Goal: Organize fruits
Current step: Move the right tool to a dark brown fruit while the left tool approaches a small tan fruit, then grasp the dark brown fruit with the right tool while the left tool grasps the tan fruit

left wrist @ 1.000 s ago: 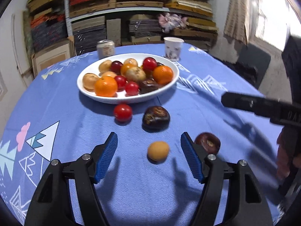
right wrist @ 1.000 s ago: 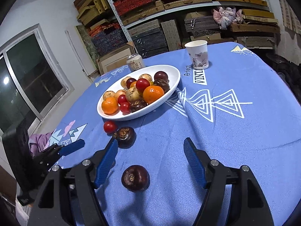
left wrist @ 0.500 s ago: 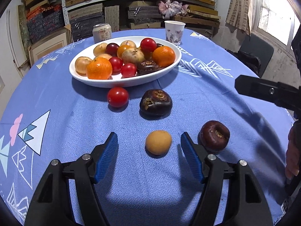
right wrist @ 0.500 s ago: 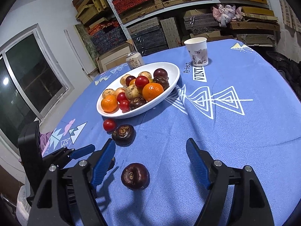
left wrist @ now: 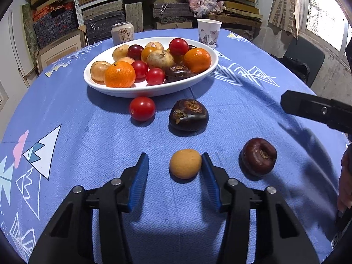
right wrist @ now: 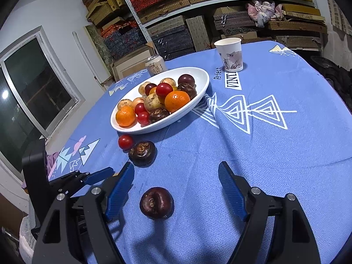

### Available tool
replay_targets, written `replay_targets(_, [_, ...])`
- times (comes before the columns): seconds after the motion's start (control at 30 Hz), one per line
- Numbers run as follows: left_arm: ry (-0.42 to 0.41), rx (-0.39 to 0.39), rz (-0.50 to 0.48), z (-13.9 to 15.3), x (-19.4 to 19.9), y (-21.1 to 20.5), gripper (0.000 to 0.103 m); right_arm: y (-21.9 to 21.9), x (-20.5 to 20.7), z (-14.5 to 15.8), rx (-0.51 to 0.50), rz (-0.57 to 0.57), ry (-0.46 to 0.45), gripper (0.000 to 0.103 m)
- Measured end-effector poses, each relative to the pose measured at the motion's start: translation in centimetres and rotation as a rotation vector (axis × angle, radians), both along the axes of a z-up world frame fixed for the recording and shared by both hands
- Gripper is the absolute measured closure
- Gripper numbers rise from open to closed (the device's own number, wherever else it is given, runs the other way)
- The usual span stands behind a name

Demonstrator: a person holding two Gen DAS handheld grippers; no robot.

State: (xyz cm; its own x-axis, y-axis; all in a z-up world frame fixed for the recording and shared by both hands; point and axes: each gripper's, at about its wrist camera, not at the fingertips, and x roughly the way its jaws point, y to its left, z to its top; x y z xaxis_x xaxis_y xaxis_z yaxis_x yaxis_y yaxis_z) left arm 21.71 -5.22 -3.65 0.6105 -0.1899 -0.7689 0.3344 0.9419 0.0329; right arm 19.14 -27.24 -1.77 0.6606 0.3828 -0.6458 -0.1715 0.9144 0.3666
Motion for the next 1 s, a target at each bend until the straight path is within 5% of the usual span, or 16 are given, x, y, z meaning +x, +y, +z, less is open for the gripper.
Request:
replay_targets(0.17, [-0.019, 0.023, -0.008, 0.2, -0.3, -0.2, 0.075, 0.4, 0.0, -0.2, -0.013, 0.015, 0.007, 0.023])
replay_targets(0.47, [-0.148, 0.028, 0.102, 2.3, -1.9, 2.2, 0.075, 1.6, -0.2, -0.8, -0.055, 0.047, 0.025, 0.023])
replay_targets(1.0, [-0.145, -0.003, 0.166, 2.8, -1.5, 4.3, 0.075, 4.8, -2.2, -2.1, -0.181, 0.145, 0.038, 0.023])
